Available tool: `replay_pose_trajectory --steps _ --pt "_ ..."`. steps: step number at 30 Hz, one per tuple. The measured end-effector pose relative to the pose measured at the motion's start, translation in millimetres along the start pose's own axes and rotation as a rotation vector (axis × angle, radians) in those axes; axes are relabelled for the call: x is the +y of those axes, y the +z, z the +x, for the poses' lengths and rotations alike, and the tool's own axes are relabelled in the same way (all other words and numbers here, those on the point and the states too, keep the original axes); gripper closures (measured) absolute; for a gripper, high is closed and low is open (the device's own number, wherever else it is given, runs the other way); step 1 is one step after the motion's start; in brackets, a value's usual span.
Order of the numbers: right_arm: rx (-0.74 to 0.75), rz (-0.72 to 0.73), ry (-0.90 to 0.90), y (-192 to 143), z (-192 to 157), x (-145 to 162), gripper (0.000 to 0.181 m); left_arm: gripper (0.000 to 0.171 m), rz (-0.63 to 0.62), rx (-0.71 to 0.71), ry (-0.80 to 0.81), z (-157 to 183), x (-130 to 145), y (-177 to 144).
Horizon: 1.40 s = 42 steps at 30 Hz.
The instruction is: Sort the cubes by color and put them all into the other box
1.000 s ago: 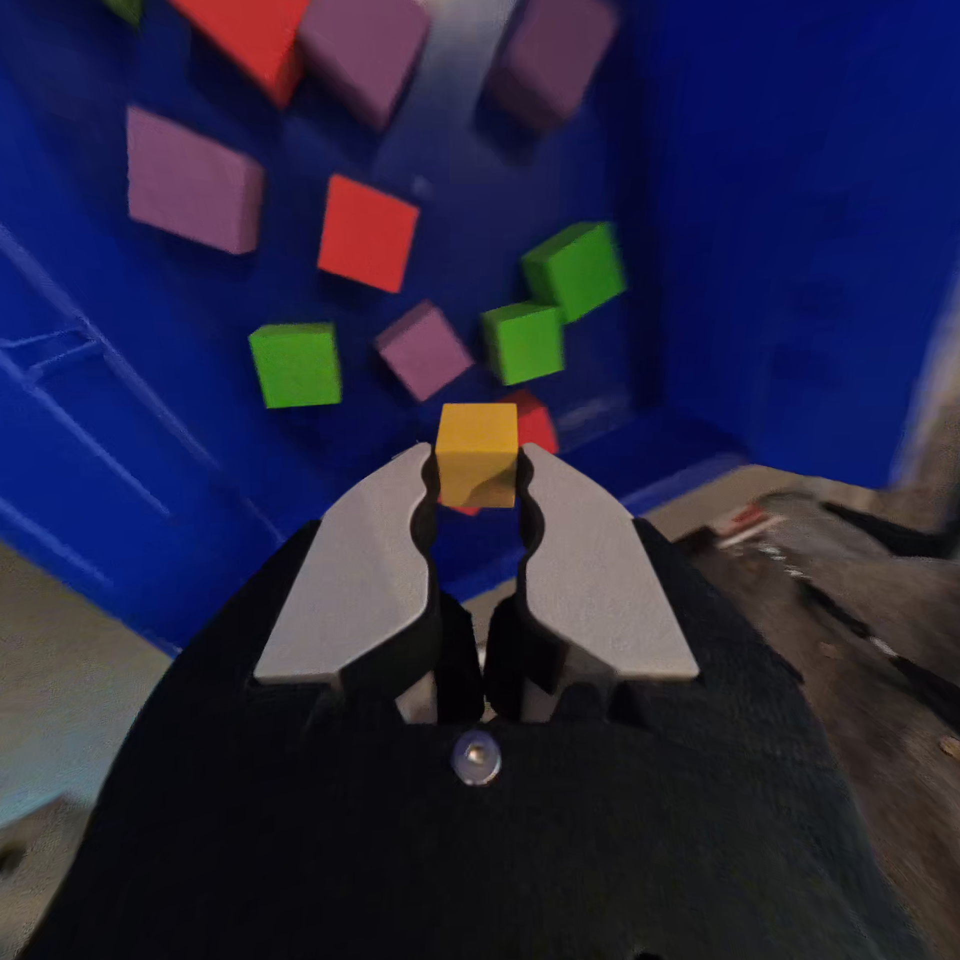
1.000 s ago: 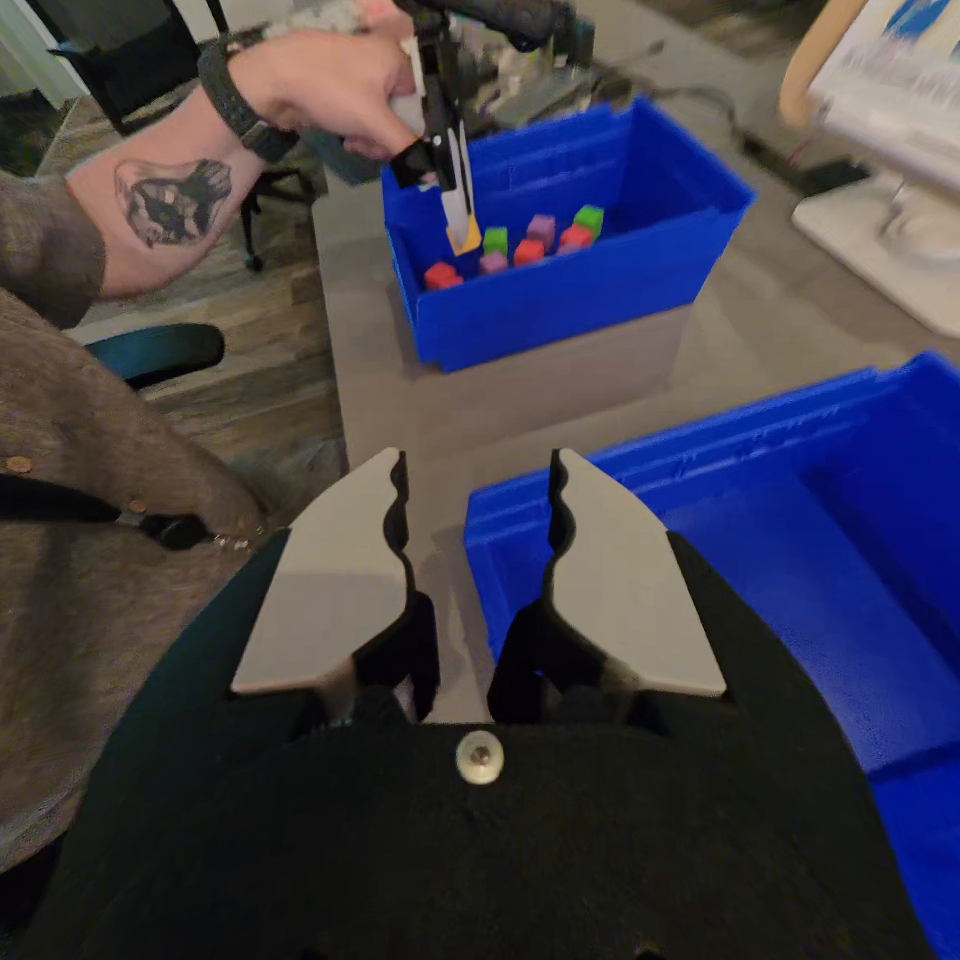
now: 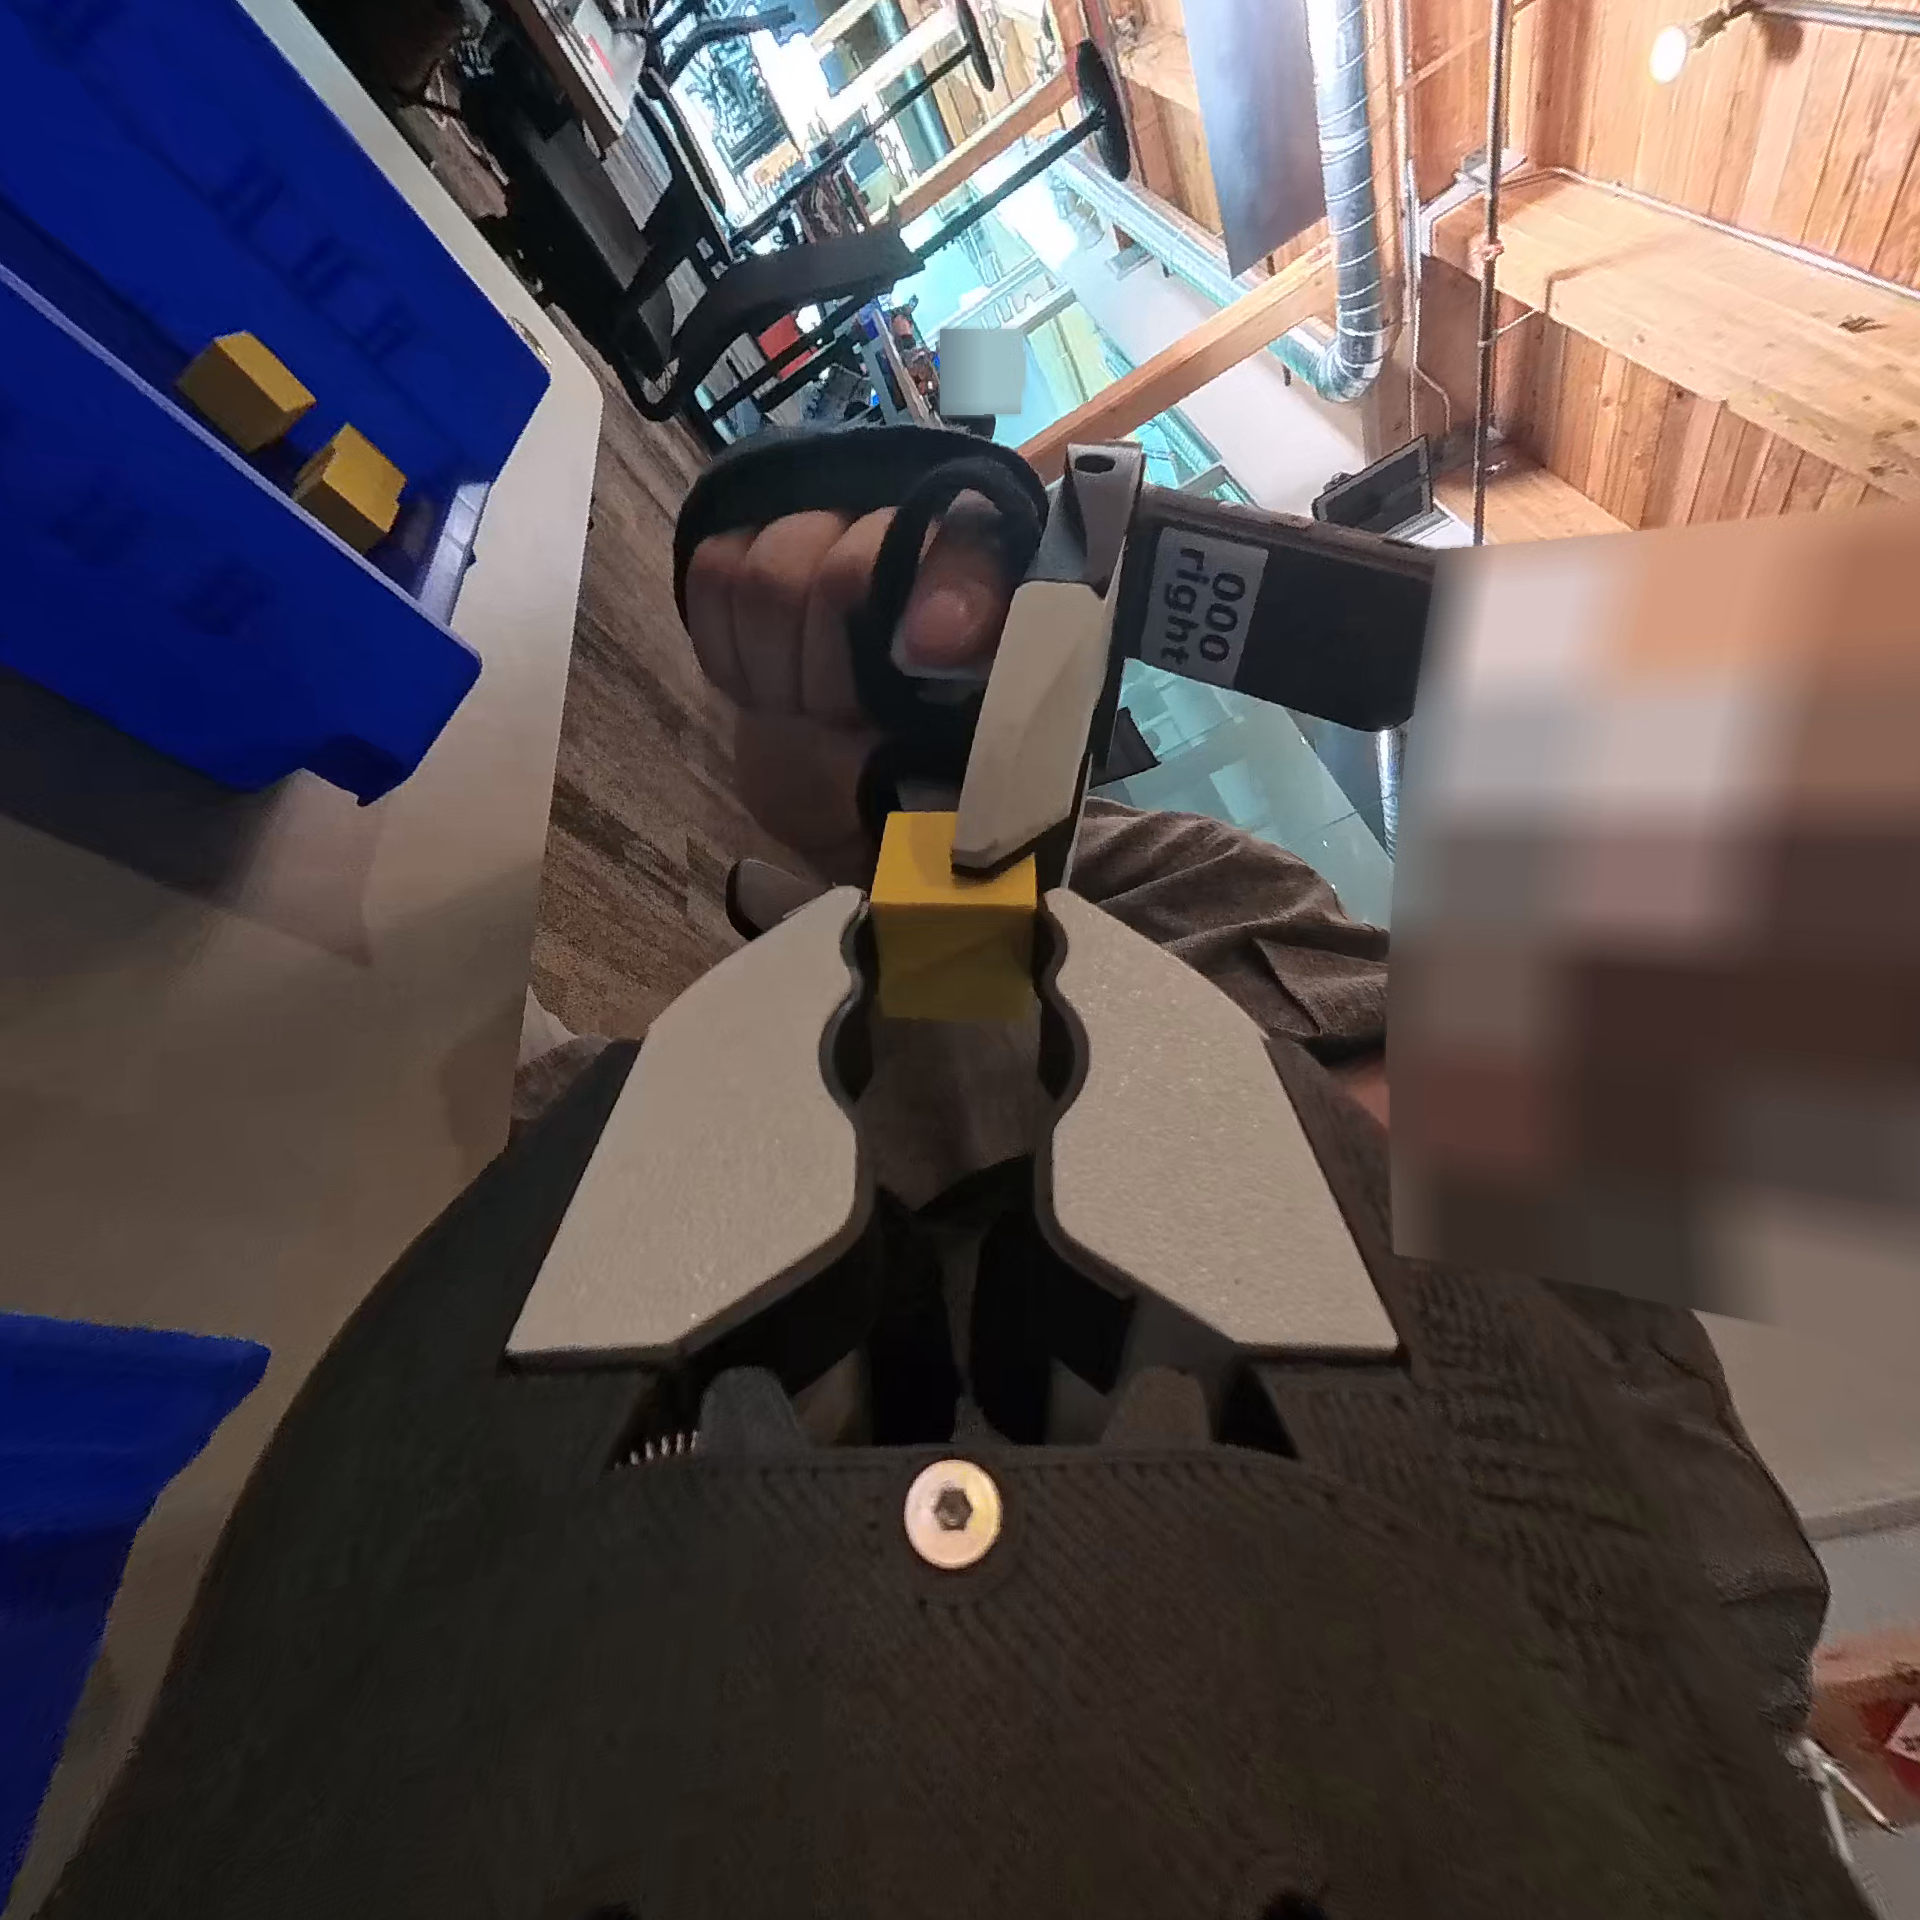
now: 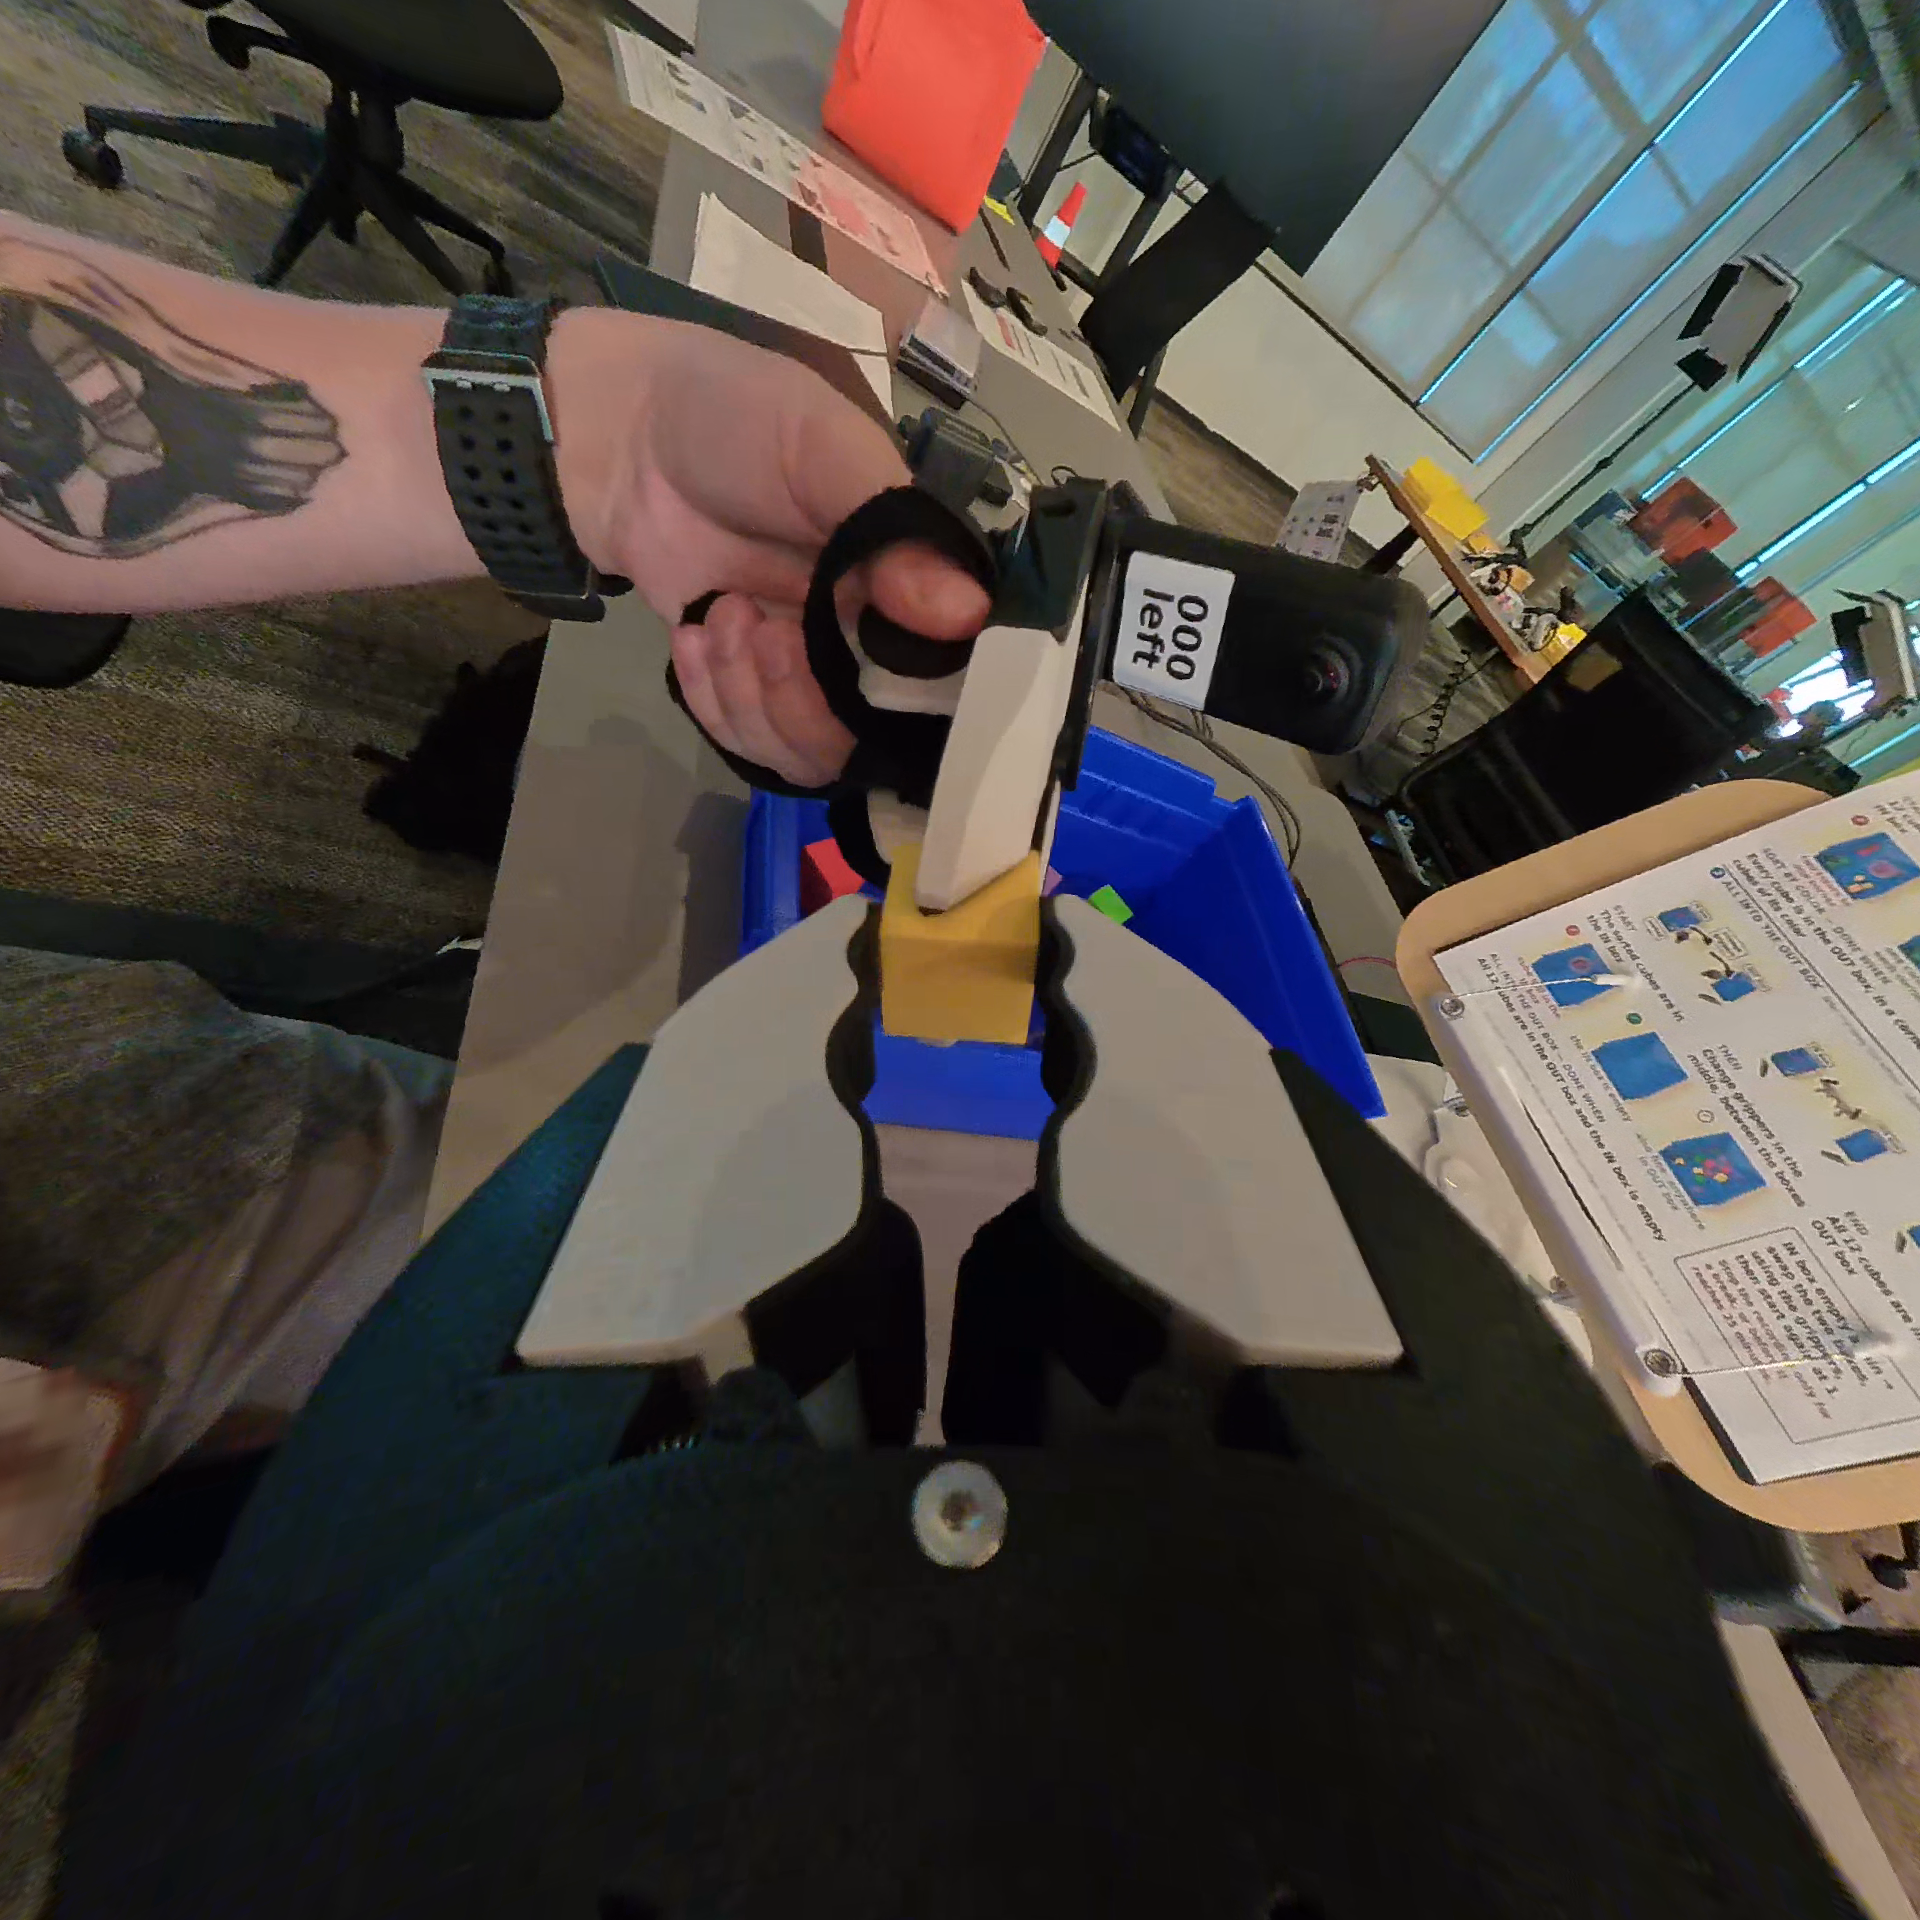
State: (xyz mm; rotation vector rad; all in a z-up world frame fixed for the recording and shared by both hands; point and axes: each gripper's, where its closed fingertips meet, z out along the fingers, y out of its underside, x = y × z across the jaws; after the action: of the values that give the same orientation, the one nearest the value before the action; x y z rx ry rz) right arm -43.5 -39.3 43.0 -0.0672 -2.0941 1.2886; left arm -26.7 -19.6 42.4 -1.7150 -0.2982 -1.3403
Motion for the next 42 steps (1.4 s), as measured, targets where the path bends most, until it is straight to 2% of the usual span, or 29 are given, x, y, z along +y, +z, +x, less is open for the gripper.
replay_pose_trajectory --steps 5,8,10,13,16,18,21,30,38,42 --pt "0.018 -0.067 -0.003 -8 7 10 0.153 0.118 0.075 -0.053 0.048 -2 -12 -4" --pt "0.028 -0.242 -0.027 -40 30 38 0.153 0.112 0.164 -0.173 0.093 -6 -22 -24" --pt "0.022 -0.416 0.002 -74 54 72 0.154 0.113 0.205 -0.249 0.121 -6 -23 -39" --pt "-0.084 -0.720 0.170 -126 73 146 0.153 0.113 0.258 -0.281 0.154 0 -20 -55" --pt "-0.257 -0.954 0.371 -156 56 212 0.153 0.113 0.272 -0.278 0.161 4 -18 -62" --pt "-0.333 -1.112 0.427 -168 42 252 0.153 0.113 0.265 -0.273 0.171 8 -17 -63" --pt "-0.397 -1.259 0.473 -177 27 291 0.153 0.114 0.250 -0.280 0.181 9 -14 -62" --pt "-0.438 -1.376 0.458 -186 19 316 0.153 0.115 0.244 -0.282 0.179 6 -14 -66" --pt "-0.492 -1.433 0.477 -190 14 314 0.153 0.115 0.228 -0.283 0.190 8 -12 -63" --pt "-0.533 -1.455 0.419 -193 14 312 0.152 0.115 0.232 -0.293 0.197 11 -11 -66"
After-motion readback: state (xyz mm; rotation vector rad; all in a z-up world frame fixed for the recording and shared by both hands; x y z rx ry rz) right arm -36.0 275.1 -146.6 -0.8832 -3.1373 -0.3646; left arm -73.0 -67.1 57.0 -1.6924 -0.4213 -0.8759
